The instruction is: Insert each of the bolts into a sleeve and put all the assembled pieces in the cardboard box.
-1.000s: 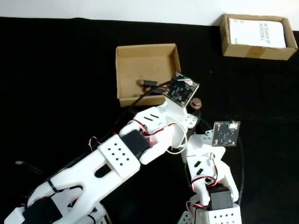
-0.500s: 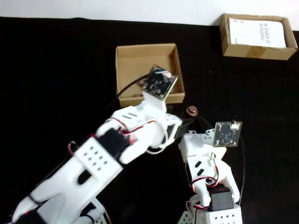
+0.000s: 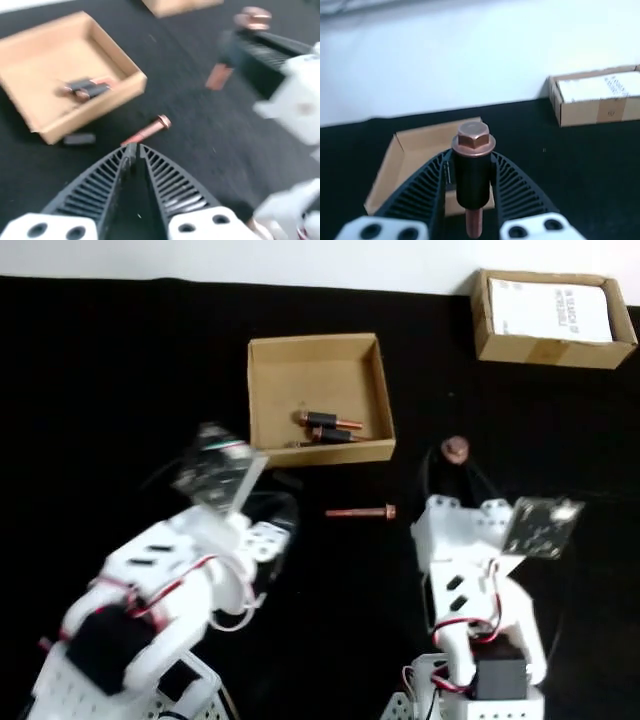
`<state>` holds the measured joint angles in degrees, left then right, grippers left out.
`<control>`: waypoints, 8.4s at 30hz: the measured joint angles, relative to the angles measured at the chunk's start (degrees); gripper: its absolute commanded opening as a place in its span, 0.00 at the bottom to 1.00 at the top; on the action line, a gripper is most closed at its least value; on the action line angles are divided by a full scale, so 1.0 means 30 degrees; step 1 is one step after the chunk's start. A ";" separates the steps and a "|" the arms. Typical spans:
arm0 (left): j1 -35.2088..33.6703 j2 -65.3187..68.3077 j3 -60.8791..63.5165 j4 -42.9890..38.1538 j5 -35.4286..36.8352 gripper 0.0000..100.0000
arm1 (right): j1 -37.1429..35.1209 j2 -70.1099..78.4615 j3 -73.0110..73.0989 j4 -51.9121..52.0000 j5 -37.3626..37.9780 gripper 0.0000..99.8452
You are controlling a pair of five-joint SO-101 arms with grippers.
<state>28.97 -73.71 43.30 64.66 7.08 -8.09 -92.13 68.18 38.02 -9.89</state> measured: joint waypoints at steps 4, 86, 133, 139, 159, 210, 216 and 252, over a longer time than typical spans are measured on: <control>-0.2784 -0.3223 0.3018 -0.1963 0.0000 0.01 | 0.0029 0.5509 -0.5333 0.0000 -0.0293 0.01; -1.3685 -0.9788 1.7641 -0.7150 0.6095 0.01 | -0.9905 4.2022 -3.1267 1.5033 0.7883 0.16; -1.3685 -0.9788 1.7670 -0.7150 0.6095 0.01 | -0.7150 2.4791 -3.6659 2.0777 0.3399 0.01; -1.3685 -0.9788 1.7670 -0.6916 0.5890 0.01 | -0.5245 1.8198 -3.1092 2.0835 0.3282 0.01; -1.3333 -0.9788 1.7670 -0.5744 0.4777 0.01 | 0.3956 -0.2813 -0.3604 0.6505 0.3282 0.01; -0.0264 3.4960 -2.1070 0.1670 -1.0051 0.11 | 1.5092 -0.3810 0.9143 -1.1136 0.3282 0.01; 0.0674 3.7333 -2.4117 0.3722 -1.1136 0.16 | 1.4740 -0.3810 0.9143 -1.1136 0.3282 0.01; 0.2549 4.4777 -3.3407 0.8791 -1.5121 0.01 | 1.4212 -0.3810 0.9143 -1.1136 0.3282 0.01</control>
<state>36.62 60.62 -56.92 91.03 -38.29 34.55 -103.56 95.60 4.62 -0.04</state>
